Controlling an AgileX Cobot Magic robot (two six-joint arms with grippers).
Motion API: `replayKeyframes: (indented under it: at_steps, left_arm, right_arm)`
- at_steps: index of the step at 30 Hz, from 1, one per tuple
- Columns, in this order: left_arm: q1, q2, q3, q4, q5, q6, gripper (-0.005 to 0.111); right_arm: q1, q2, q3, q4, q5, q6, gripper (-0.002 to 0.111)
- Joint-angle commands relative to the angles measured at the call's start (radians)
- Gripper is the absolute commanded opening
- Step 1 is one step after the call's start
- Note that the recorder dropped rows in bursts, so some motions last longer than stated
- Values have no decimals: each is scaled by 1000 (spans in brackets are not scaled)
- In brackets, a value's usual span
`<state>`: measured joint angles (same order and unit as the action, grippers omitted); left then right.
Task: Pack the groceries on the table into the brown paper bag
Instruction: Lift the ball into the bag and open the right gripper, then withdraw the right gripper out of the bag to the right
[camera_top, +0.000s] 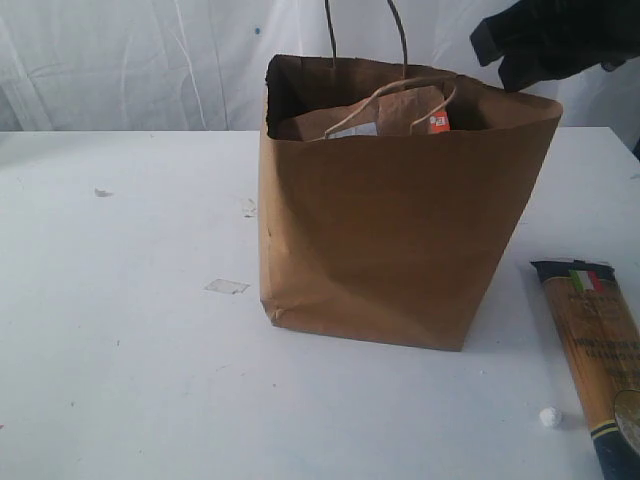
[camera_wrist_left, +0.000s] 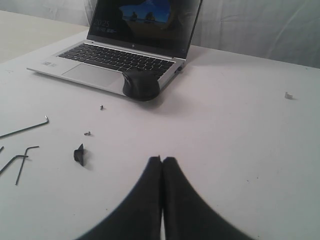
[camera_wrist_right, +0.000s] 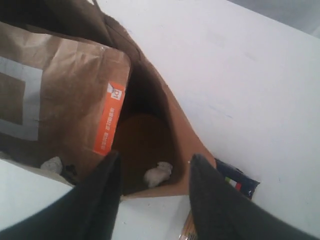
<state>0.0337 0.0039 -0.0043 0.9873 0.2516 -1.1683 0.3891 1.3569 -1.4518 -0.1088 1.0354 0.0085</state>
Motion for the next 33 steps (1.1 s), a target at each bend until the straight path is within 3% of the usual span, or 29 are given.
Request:
replayKeyframes:
  at_steps: [1, 4, 12, 18, 23, 33]
  left_arm:
    - [-7, -4, 4, 16, 2, -2, 0]
    - [-7, -4, 4, 16, 2, -2, 0]
    - [-7, -4, 4, 16, 2, -2, 0]
    - [-7, -4, 4, 16, 2, -2, 0]
    - [-7, -4, 4, 16, 2, -2, 0]
    - [-7, -4, 4, 16, 2, -2, 0]
  right_arm:
    - [-3, -4, -2, -1, 14, -9, 41]
    - [-3, -6, -2, -29, 15, -9, 35]
    - [-3, -61, 16, -178, -16, 176, 0]
    - [-1, -247, 201, -132, -249, 230, 0]
    - [-1, -440, 414, -139, -378, 116, 0]
    - [-1, -698, 768, -118, -137, 52, 0]
